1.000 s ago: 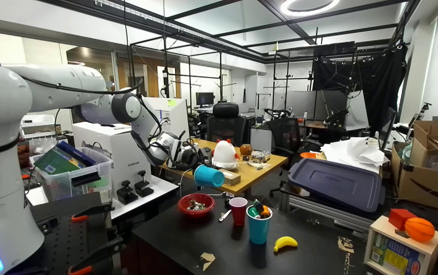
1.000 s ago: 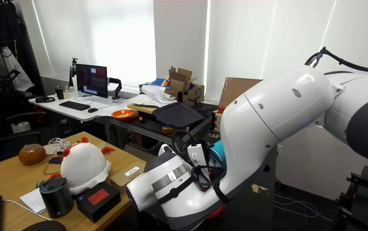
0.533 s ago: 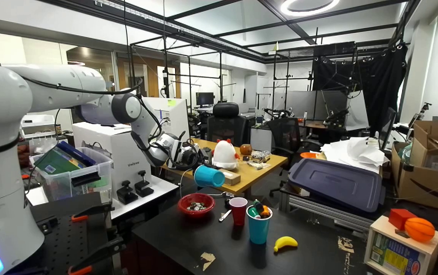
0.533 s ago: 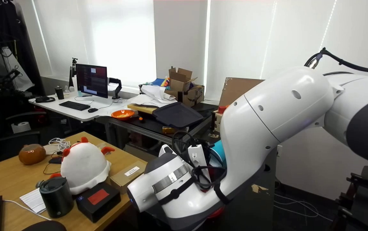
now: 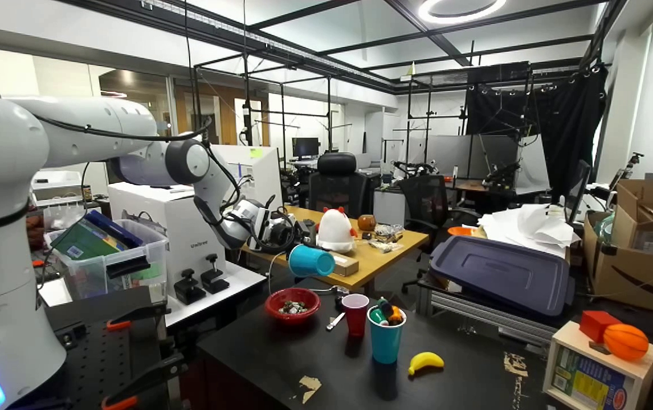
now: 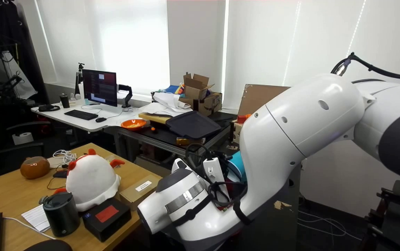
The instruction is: Pick up the blue cup and pour it's contents in the bowl
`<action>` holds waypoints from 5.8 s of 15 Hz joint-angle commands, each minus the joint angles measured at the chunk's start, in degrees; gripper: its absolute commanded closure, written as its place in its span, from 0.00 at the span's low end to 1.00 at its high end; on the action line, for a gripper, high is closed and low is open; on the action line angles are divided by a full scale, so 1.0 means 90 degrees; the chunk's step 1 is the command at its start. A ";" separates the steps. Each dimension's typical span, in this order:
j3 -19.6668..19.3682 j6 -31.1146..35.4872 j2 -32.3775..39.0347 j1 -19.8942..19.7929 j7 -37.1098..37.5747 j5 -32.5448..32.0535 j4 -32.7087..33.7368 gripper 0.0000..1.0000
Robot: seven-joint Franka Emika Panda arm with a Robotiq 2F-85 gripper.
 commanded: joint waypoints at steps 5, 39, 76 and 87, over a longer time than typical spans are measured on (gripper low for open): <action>0.0118 0.0152 -0.0239 -0.0107 0.0280 0.0154 0.0130 0.99; 0.0953 0.4735 -0.4312 -0.2528 0.5925 0.1838 -0.5966 0.99; -0.0787 0.9705 -0.5244 -0.2635 0.9451 0.2111 -0.8592 0.99; -0.0887 1.0097 -0.5055 -0.2607 0.9437 0.2251 -0.8358 0.99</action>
